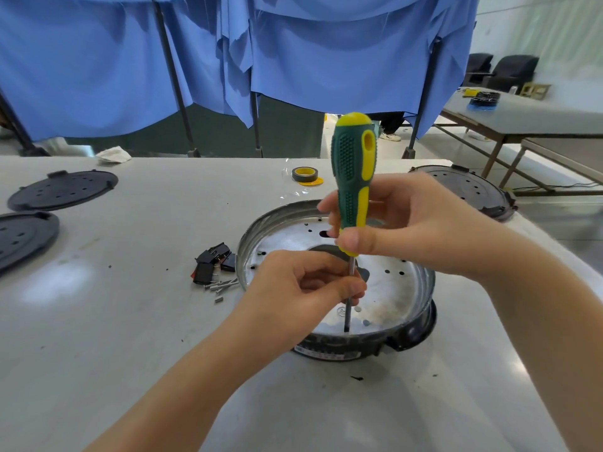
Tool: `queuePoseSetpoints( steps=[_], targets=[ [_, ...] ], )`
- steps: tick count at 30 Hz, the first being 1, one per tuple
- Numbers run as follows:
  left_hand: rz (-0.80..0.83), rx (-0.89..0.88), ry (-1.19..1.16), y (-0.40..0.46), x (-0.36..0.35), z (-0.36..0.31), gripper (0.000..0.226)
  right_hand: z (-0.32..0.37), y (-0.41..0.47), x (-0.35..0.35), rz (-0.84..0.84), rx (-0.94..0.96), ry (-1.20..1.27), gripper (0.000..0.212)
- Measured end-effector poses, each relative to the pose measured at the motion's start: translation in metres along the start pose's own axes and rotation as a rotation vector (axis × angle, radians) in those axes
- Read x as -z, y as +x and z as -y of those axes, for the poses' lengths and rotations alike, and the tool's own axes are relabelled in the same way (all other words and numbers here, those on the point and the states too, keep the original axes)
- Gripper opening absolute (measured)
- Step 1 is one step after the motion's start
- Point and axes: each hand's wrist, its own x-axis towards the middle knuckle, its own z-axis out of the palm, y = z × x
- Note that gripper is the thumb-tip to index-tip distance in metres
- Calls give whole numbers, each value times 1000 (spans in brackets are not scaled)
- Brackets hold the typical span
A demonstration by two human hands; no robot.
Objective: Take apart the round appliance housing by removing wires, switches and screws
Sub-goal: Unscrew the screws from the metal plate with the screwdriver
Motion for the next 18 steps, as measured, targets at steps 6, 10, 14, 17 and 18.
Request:
queuePoseSetpoints(
  steps=[6,10,14,17,18],
  targets=[
    [-2,-10,12,0,0,2,7,-5,-8,-9,-210,58,8,34],
    [28,4,9,-1,1,2,6,-8,-12,-11,-157,74,219,35],
    [105,15,41,-3,3,4,13,-10,-14,-16,-72,92,302,36],
    [175,34,42,-5,6,3,17,-11,-16,-16,4,97,322,36],
    [176,43,37,-4,7,3,17,-11,-17,-17,15,95,329,36]
  ],
)
